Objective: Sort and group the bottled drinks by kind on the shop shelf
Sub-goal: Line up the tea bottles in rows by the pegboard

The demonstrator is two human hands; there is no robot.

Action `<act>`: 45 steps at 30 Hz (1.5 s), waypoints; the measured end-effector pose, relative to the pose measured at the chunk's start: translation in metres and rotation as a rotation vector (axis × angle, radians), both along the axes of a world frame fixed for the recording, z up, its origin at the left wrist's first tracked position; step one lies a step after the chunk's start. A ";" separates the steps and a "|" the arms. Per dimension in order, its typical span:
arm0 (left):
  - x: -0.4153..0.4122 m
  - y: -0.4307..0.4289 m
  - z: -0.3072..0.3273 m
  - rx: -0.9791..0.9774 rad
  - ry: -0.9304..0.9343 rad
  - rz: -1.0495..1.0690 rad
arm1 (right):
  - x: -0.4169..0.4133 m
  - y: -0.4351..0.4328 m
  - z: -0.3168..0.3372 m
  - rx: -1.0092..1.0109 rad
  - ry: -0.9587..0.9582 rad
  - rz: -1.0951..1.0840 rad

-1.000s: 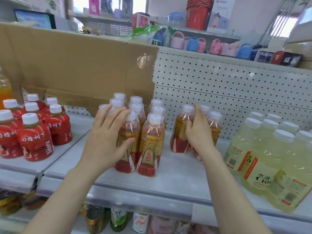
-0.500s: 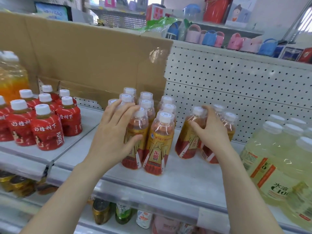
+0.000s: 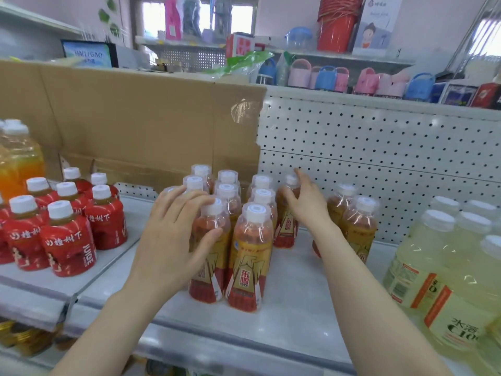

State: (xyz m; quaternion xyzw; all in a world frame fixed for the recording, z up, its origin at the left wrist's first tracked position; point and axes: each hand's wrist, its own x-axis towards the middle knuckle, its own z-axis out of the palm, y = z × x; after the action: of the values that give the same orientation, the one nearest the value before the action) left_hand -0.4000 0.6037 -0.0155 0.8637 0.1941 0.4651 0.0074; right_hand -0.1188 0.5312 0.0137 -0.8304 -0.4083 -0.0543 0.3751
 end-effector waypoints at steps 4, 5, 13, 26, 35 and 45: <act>0.002 0.004 0.000 0.017 -0.014 -0.002 | 0.010 0.018 0.009 -0.021 0.085 0.088; 0.003 0.004 -0.001 0.017 -0.018 -0.004 | 0.010 0.020 0.010 -0.001 0.100 0.106; 0.007 0.004 -0.005 0.049 -0.046 -0.005 | 0.019 0.031 0.026 0.019 0.276 0.195; 0.004 0.002 -0.004 0.007 -0.046 -0.020 | 0.014 0.069 0.015 0.166 0.174 0.156; 0.003 0.005 -0.005 0.012 -0.037 -0.025 | -0.008 0.045 0.027 0.094 0.308 0.265; 0.008 0.006 -0.008 0.030 -0.072 -0.028 | -0.005 -0.112 -0.011 0.140 -0.034 -0.396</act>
State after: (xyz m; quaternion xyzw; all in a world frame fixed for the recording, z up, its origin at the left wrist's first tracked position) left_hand -0.3925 0.6097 -0.0239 0.8490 0.1746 0.4987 0.0079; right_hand -0.1234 0.4194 0.0028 -0.8652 -0.2388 -0.1694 0.4070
